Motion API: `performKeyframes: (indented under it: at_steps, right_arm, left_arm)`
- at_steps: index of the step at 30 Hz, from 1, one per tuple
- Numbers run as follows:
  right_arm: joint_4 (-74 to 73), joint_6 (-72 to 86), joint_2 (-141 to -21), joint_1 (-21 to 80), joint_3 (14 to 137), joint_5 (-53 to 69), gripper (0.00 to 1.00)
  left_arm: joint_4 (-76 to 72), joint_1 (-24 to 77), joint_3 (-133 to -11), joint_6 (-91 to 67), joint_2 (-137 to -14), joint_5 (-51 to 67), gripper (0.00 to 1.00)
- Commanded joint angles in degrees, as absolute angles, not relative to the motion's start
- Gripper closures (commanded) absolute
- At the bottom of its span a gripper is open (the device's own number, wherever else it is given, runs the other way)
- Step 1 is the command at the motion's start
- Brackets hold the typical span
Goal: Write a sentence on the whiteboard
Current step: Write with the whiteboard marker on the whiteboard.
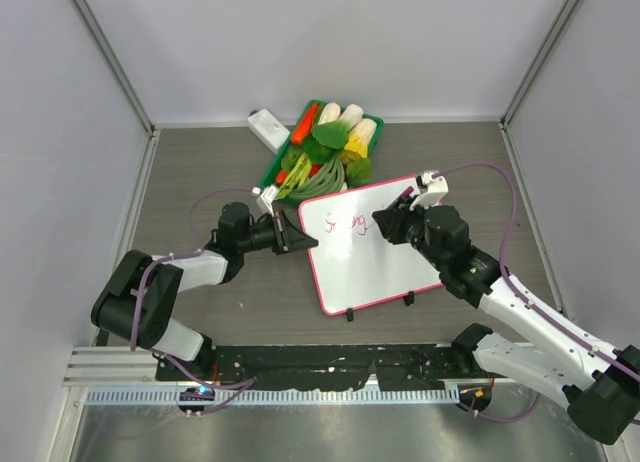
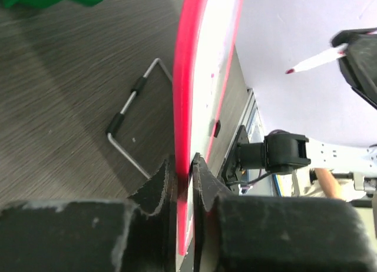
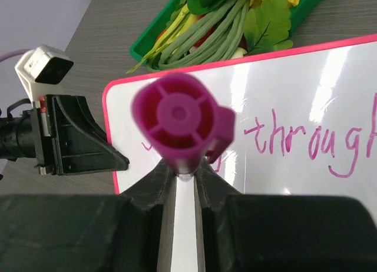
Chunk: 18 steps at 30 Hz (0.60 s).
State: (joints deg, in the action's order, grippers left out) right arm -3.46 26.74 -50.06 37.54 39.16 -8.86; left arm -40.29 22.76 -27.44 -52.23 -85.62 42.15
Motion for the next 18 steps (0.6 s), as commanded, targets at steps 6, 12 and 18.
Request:
performKeyframes:
  at_steps: [6,12,18]
  right_arm:
    - [1.5,26.3,-52.2,39.8,40.3,-9.9,0.99]
    - [4.2,25.8,-55.0,43.9,41.2,-12.2,0.99]
    - [9.1,25.5,-58.7,48.5,40.6,-15.6,0.99]
  left_arm:
    - [-14.8,21.6,-35.6,-34.5,-77.4,38.1,1.0]
    - [-11.7,19.3,-35.1,-34.1,-78.4,38.7,1.0]
    - [-8.0,18.7,-36.7,-33.4,-81.3,38.8,1.0]
